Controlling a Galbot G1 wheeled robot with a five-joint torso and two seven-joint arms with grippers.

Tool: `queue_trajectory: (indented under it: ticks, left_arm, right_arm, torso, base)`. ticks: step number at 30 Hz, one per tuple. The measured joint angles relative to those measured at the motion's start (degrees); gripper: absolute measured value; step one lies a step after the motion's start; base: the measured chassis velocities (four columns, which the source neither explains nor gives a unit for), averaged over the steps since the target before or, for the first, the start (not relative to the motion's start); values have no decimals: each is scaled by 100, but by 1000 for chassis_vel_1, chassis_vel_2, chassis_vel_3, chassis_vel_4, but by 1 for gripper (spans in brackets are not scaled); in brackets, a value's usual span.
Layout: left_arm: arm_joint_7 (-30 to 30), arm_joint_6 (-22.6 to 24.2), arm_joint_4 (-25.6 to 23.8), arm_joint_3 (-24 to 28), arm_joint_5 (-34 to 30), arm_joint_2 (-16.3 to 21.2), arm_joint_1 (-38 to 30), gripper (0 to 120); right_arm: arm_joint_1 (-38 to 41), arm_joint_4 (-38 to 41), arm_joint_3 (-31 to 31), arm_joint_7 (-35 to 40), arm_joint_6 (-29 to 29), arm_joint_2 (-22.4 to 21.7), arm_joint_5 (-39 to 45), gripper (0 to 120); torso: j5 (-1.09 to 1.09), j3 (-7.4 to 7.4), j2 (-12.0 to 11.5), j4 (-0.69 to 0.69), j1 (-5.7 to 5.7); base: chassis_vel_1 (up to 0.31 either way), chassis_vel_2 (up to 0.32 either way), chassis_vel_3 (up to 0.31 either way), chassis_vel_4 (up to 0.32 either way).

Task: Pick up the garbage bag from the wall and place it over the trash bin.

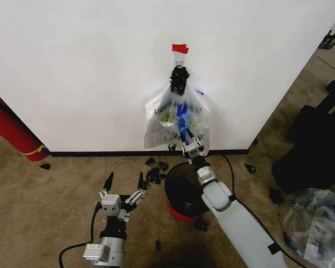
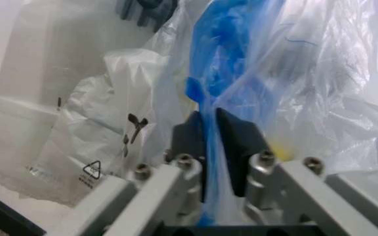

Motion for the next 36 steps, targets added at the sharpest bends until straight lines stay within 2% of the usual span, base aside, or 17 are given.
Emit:
queue_trajectory:
  ticks: [2,12,14,18,22,24,26,28,32,36]
  left_arm:
    - [1,-2,-5,-3,1,-2,3,99]
    - [2,-36,-68,9,55,-21,59,99]
    - [6,-39,-106,21,66,-19,67,99]
    - [8,-40,-124,31,69,-11,68,99]
    - [10,-23,-178,72,52,74,34,99]
    - [10,-16,-190,79,43,90,27,99]
    - [10,7,-225,97,18,158,-3,99]
    - [10,88,-295,114,-95,338,-96,99]
    - [-1,236,-384,137,-317,518,-223,99]
    - [-86,816,-652,299,-1262,1009,-738,98]
  right_arm:
    - [16,0,-10,29,-16,-2,47,0]
    - [-267,467,148,80,-26,-81,538,0]
    - [-569,962,367,-39,-23,-185,1089,0]
    - [-809,1349,583,-156,-5,-273,1523,0]
    - [-1304,2174,1080,-448,19,-443,2602,0]
    - [-1359,2248,1136,-479,26,-456,2694,0]
    - [-1532,2435,1280,-556,58,-494,2939,0]
    - [-1846,2732,1476,-612,66,-528,3522,0]
    - [-2039,2892,1590,-638,65,-510,3971,0]
    - [-2282,3009,1827,-684,93,-387,4480,0]
  torso:
    - [0,0,0,0,0]
    - [1,0,0,1,0]
    - [2,0,0,0,0]
    - [1,0,0,0,0]
    - [1,0,0,1,0]
    - [1,0,0,2,0]
    - [1,0,0,0,0]
    - [2,0,0,0,0]
    - [1,0,0,0,0]
    - [1,0,0,0,0]
  base:
    - [0,0,0,0]
    - [0,0,0,0]
    - [0,0,0,0]
    - [0,0,0,0]
    - [0,0,0,0]
    - [0,0,0,0]
    - [0,0,0,0]
    - [0,0,0,0]
    - [0,0,0,0]
    - [0,0,0,0]
